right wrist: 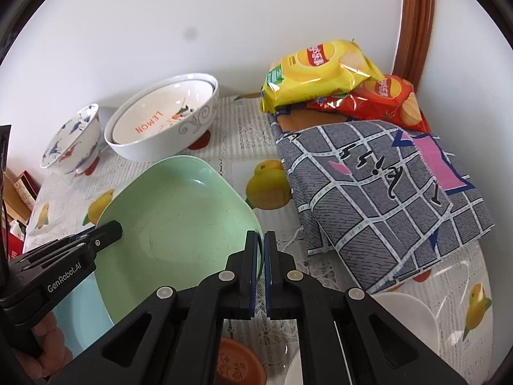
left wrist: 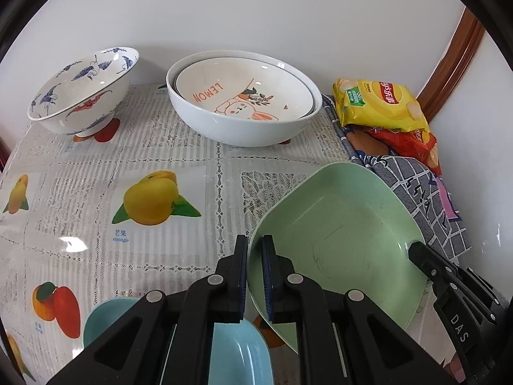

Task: Organize plates and bowls
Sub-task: 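Close the left gripper on the green plate rim while the right gripper closes beside it, then lift the green plate with both grippers and carry it over the teal plate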

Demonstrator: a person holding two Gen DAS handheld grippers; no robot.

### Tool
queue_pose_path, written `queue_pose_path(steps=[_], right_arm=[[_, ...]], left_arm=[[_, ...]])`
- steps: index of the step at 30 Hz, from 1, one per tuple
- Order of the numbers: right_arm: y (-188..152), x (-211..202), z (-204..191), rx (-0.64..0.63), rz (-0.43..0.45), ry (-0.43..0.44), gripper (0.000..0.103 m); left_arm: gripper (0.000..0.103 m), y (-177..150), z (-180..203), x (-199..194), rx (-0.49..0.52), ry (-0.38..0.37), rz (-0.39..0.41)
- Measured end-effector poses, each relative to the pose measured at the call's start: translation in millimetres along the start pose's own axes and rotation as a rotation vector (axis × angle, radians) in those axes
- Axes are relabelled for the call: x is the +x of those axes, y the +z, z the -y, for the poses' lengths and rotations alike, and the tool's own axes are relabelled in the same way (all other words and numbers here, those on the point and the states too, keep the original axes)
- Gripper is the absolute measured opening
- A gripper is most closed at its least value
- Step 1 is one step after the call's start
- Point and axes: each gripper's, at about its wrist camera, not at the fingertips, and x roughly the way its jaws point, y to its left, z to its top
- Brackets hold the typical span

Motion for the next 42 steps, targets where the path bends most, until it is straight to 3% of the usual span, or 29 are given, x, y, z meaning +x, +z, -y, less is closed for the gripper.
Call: queue_pose_path(steps=[21, 42], right_arm=[[-43.8, -106.8, 9.0, 0.045, 0.102, 0.001, 0.004], [-71.5, -152.1, -0.4, 0.061, 0.151, 0.017, 0.004]], left_arm=[[0.009, -41.1, 20.2, -93.9, 0.026, -0.051, 0.081], [0.009, -65.1, 12.5, -141.7, 0.03, -0.056, 0.126]])
